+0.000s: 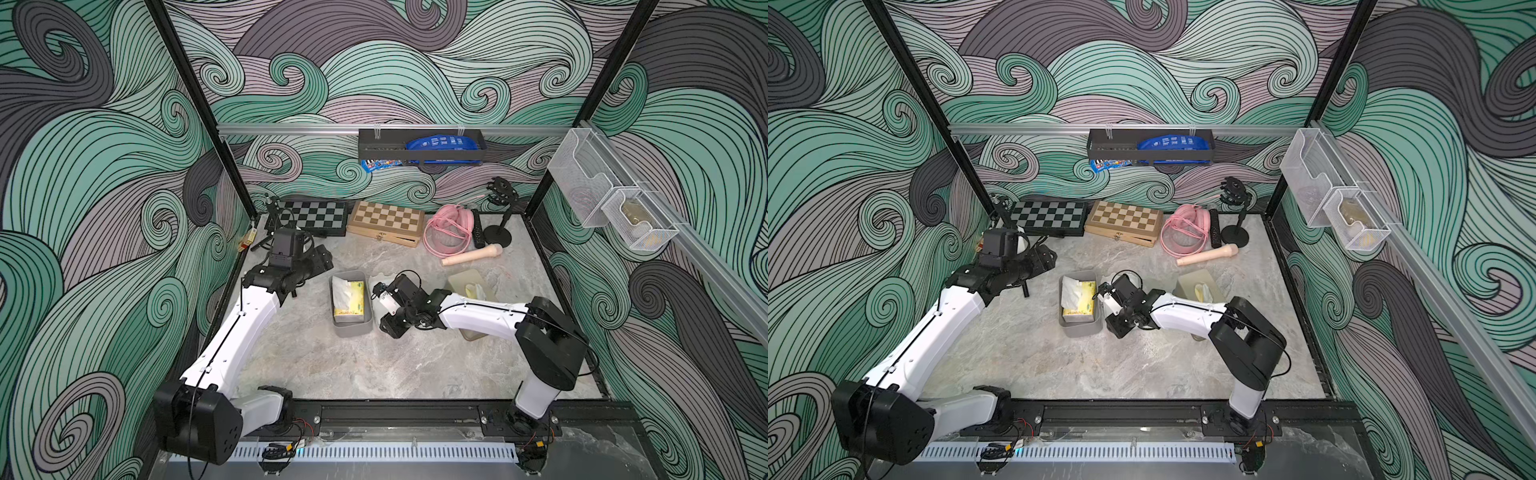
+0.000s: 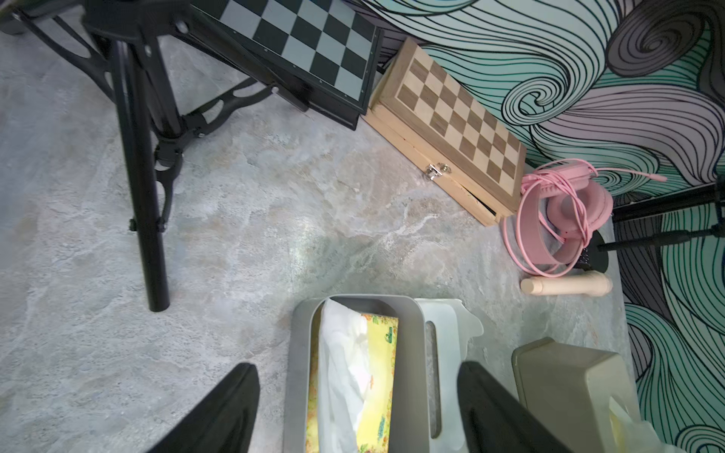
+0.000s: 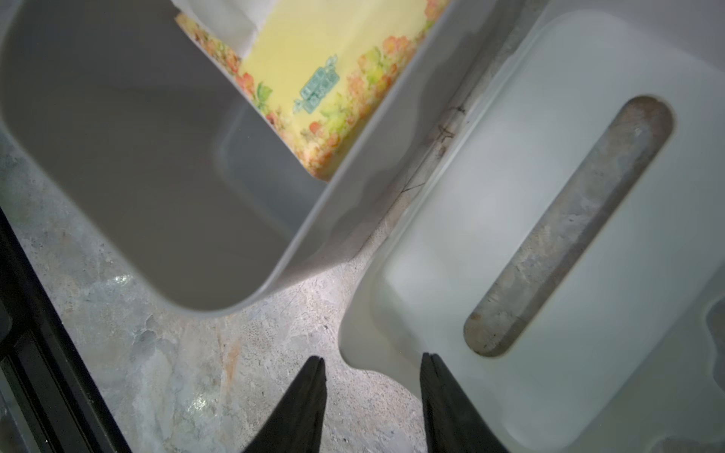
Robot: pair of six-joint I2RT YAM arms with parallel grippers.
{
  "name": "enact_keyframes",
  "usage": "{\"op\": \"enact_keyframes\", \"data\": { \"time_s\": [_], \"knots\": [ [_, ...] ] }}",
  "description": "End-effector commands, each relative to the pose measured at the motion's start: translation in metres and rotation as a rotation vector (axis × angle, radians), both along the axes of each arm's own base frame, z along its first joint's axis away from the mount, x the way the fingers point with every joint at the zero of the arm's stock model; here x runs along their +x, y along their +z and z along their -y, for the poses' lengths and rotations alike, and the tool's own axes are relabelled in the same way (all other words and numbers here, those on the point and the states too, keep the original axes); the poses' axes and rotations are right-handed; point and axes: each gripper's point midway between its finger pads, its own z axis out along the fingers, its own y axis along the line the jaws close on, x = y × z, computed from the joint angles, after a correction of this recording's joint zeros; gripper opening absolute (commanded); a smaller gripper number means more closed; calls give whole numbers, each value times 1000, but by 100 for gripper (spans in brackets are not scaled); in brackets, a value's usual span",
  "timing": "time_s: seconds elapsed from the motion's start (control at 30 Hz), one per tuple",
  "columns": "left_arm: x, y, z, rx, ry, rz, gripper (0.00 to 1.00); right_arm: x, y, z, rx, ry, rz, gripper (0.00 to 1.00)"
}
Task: Put the tissue paper into the tissue box
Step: Pick up the box lid from the center of the board.
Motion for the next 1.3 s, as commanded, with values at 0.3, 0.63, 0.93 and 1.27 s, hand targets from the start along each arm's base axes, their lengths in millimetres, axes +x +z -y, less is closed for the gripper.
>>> {"op": "enact_keyframes", "data": {
  "time_s": [0.3,0.63,0.93,1.27],
  "knots": [
    [-10,-5,-18,34,-10,-23,82,-2,-19,-12,-8,39,18,26],
    [-7,-8,2,-44,-95,7,82,-4,25,-2,31,32,82,0],
    [-7,8,32,-216,-210,36,82,18,185,17,395,21,250,0],
    [-33,-2,81,-571,-358,-68,80,9,332,7,1076,200,372,0]
  ]
}}
